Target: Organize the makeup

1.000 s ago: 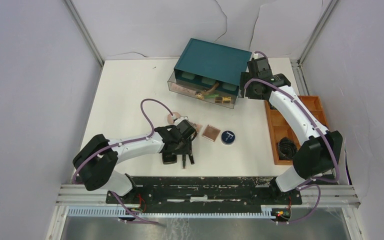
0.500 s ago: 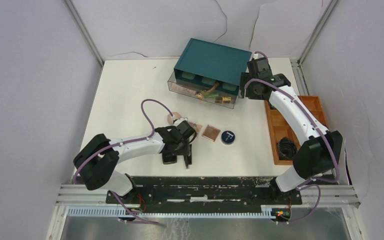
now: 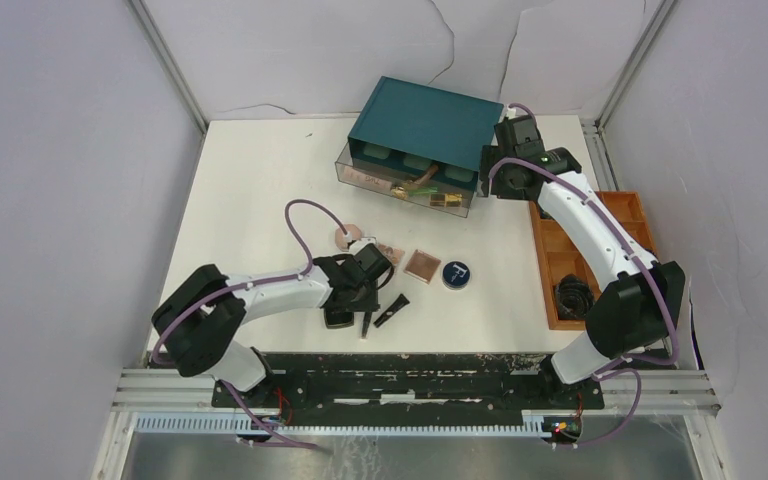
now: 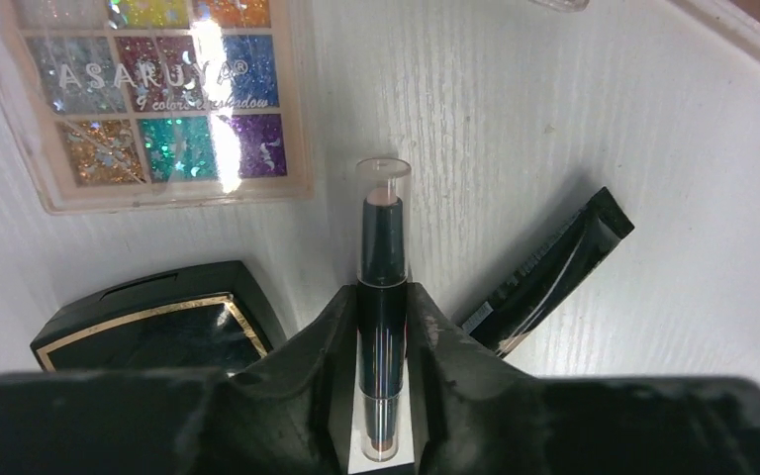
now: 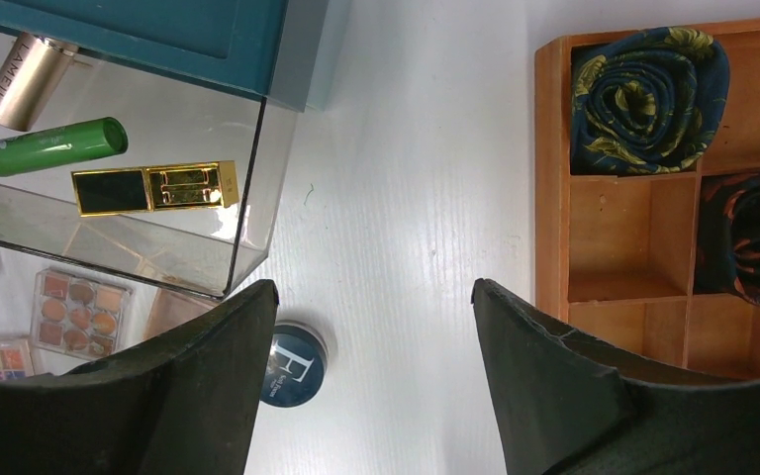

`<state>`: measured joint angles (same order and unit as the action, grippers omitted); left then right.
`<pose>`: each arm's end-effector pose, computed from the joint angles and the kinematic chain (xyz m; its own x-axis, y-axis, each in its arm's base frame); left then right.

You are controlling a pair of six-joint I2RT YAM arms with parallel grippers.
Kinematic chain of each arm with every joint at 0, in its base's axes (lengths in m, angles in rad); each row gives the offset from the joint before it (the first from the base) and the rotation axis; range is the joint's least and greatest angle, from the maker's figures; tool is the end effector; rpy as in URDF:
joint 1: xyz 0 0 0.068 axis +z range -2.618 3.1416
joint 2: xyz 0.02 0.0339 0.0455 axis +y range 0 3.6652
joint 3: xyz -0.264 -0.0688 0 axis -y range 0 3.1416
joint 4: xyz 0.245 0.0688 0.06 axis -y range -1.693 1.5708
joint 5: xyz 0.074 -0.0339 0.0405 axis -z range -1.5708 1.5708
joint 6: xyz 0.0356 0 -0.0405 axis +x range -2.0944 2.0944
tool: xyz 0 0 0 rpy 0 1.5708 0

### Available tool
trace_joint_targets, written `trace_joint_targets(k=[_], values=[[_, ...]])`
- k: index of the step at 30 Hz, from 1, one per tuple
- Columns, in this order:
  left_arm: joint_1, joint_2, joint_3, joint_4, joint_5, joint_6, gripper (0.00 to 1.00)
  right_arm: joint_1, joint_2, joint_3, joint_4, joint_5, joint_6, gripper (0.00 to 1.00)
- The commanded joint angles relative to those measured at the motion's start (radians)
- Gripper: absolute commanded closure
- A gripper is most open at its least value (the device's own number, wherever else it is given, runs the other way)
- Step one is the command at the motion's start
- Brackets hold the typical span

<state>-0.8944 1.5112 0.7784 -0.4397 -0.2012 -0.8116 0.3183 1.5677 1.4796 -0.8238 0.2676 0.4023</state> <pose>0.1738 -0.2051 0.1574 -0.9162 0.0060 -0.4006 0.0740 0.9852 -0.1545 0.3210 0.0958 0.3301 -0.7490 0.1508 -0.6452 0.1578 0.9863 0.0473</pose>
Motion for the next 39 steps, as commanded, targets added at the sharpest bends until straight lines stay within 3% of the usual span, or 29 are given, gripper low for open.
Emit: trace_joint_targets(k=[1,4,8,14,20,26,32,39], values=[[-0.002,0.050,-0.007,0.002,-0.007,0.041,0.80,-0.005,-0.024,-0.005,0.018,0.021,-0.004,0.21],[-0.003,0.051,0.018,-0.015,-0.003,0.061,0.96,-0.005,-0.029,-0.010,0.018,0.027,-0.006,0.21],[-0.003,0.008,0.113,-0.090,0.002,0.104,0.97,-0.005,-0.031,-0.013,0.018,0.030,-0.009,0.21],[0.002,-0.087,0.390,-0.135,-0.074,0.237,0.97,-0.006,-0.033,-0.010,0.018,0.036,-0.012,0.21],[0.063,0.071,0.727,-0.151,-0.047,0.358,0.97,-0.008,-0.038,-0.007,0.021,0.038,-0.009,0.21],[0.231,0.252,1.007,-0.076,0.036,0.315,0.97,-0.013,-0.033,0.005,0.023,0.030,-0.010,0.21],[0.327,0.382,1.160,0.047,0.009,0.280,0.97,-0.017,-0.019,0.014,0.022,0.017,-0.014,0.21],[0.354,0.461,1.198,0.150,-0.068,0.268,0.97,-0.022,-0.008,0.008,0.019,0.012,-0.018,0.21]])
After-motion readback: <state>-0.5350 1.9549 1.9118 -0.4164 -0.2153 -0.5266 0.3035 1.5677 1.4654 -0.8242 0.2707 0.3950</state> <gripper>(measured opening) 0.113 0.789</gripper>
